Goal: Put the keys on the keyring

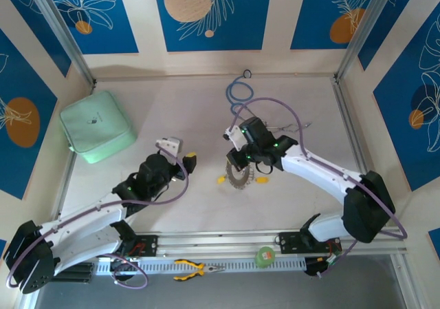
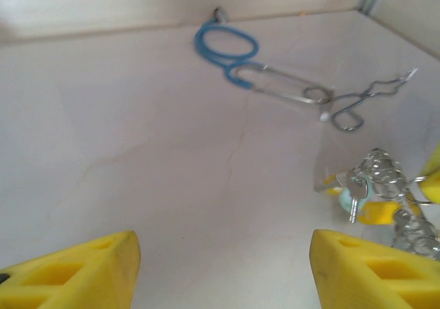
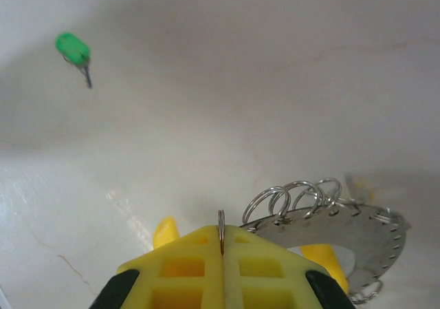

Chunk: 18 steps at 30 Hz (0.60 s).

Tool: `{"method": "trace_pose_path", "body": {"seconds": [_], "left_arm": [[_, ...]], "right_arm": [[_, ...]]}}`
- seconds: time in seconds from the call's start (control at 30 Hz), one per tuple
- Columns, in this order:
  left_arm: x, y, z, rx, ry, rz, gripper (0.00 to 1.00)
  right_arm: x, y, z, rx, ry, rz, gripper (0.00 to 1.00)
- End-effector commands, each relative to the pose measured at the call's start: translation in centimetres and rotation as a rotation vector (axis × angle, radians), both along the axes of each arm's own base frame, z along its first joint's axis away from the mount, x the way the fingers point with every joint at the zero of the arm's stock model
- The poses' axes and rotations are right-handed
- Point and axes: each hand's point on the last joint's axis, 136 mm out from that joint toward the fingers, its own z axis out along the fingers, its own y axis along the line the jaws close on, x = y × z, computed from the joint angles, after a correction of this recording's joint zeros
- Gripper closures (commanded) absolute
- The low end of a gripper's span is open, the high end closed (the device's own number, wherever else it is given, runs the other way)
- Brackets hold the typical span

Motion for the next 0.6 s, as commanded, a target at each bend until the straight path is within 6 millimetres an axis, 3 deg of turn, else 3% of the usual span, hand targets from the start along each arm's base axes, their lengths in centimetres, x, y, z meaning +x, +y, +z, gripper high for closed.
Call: {"method": "trace_pose_path", "body": {"seconds": [0.0,0.2,0.5,0.53,0.57], "left_arm": [[0.5,-1.7,4.7,0.098,-0.192,-0.116,0.34],[0.3,-4.1,6.2,0.261,-0.294,-0.28,0.34],[-1.5,-6.7,6.9,0.347,-0.408,-0.501,0.37],[-1.9,-7.0,7.0,0.344,-0.428,-0.527,0.39],[-2.4,-7.4,7.0,0.343,-0.45,-0.565,0.47]], "right_arm": [[1.0,2.0,4.8,0.186,-0.182,0.129,1.0],[1.3,2.2,7.6,0.276,-0.321,0.256,1.0],[0.2,1.9,9.1,0.295,-0.488,0.431,1.0],[-0.2,1.9,9.1,0.295,-0.505,0.457,1.0],[-0.5,1.9,9.0,0.292,-0.525,0.478,1.0]]}}
